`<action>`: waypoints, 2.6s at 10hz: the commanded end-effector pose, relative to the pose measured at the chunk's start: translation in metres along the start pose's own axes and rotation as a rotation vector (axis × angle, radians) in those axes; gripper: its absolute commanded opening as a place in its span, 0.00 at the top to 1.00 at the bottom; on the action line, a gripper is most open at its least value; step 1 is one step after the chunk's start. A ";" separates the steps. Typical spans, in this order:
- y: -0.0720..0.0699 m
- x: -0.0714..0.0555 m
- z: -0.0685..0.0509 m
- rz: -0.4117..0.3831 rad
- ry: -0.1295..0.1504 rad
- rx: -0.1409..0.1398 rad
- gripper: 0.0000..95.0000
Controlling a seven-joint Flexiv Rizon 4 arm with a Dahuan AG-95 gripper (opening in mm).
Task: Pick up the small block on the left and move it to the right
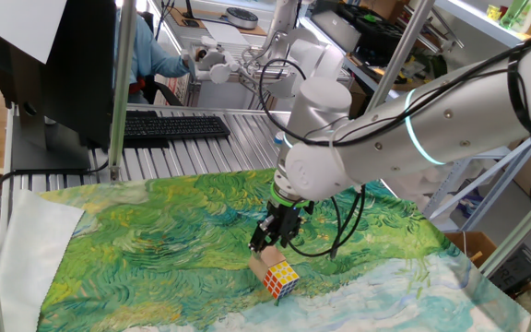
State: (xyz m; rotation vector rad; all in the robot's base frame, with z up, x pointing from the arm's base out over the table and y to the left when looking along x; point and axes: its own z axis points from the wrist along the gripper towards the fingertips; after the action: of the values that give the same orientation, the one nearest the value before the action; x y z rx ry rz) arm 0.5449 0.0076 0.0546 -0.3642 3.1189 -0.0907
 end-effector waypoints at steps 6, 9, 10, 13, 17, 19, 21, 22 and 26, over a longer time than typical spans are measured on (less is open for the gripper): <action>0.001 0.000 0.001 0.010 -0.004 0.001 0.20; 0.001 0.000 0.000 0.013 -0.004 -0.001 0.20; 0.001 -0.001 0.000 0.020 -0.007 0.001 0.20; 0.001 -0.001 -0.001 0.024 -0.006 0.000 0.20; 0.001 -0.001 -0.001 0.038 -0.006 0.003 0.00; 0.001 -0.001 -0.001 0.041 -0.002 0.007 0.00; 0.001 -0.001 -0.001 0.039 0.010 0.007 0.00; 0.001 -0.001 -0.001 0.039 0.011 0.008 0.00; 0.001 -0.001 -0.001 0.035 0.018 0.009 0.00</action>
State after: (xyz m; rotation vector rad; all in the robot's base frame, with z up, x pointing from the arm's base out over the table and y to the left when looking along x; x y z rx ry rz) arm 0.5454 0.0083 0.0553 -0.3106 3.1398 -0.1096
